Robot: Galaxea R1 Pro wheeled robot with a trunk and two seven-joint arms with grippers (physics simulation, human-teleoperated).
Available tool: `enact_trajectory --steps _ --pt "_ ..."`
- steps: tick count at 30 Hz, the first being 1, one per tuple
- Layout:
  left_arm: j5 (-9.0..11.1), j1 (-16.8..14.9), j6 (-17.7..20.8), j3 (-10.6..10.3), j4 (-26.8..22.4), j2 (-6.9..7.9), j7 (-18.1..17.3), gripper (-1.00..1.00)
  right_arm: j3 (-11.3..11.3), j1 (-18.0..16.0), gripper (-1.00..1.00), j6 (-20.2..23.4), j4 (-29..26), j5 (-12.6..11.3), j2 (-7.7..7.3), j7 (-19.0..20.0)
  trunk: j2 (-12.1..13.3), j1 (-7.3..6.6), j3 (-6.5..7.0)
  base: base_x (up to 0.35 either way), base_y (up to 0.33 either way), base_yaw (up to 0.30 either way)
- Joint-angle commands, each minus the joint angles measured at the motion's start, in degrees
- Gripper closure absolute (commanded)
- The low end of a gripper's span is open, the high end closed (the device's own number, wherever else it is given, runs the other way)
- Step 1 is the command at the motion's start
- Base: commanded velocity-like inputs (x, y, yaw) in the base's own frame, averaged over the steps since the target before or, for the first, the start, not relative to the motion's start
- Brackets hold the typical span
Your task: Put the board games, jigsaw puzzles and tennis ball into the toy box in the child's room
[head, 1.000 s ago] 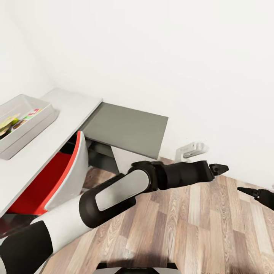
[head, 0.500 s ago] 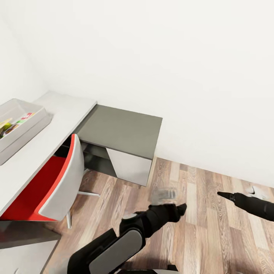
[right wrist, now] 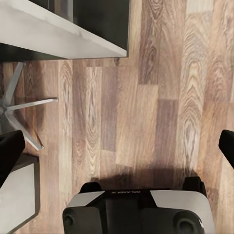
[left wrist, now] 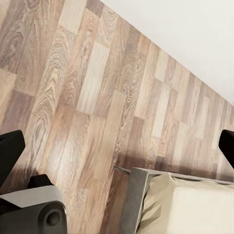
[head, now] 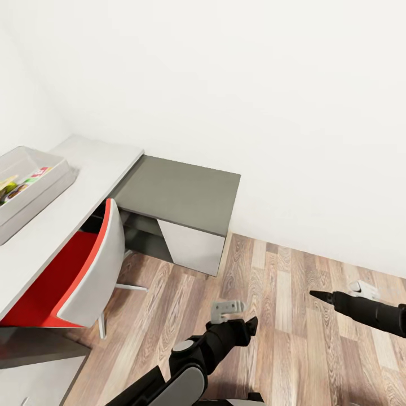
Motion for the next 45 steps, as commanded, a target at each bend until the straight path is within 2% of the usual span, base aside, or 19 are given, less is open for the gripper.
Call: enact_trajectory --steps 1,24,34,45 --pt "0.1 0.1 0.1 0.0 0.0 0.03 0.4 -1.0 0.1 0.0 -1.0 0.2 0.0 0.0 0.02 0.0 -0.1 0.03 -0.08 0.0 0.0 -0.007" --pt "-0.5 0.9 -0.2 0.4 0.7 0.13 0.2 -1.0 0.5 0.1 -1.0 -2.7 0.0 0.2 0.05 -0.1 -0.1 0.03 -0.04 0.0 0.0 -0.001" --pt "-0.5 0.9 -0.1 0.4 1.4 -0.06 0.2 -1.0 0.6 -0.2 -1.0 -2.7 0.0 0.4 -0.54 -0.2 -0.1 0.03 0.6 -0.11 0.0 -0.033" --pt "-0.5 0.9 -0.1 0.4 3.1 -0.23 0.2 -1.0 0.9 0.0 -1.0 -2.3 0.5 2.6 -0.16 -0.2 -0.1 0.03 1.59 -0.169 0.0 -0.055"
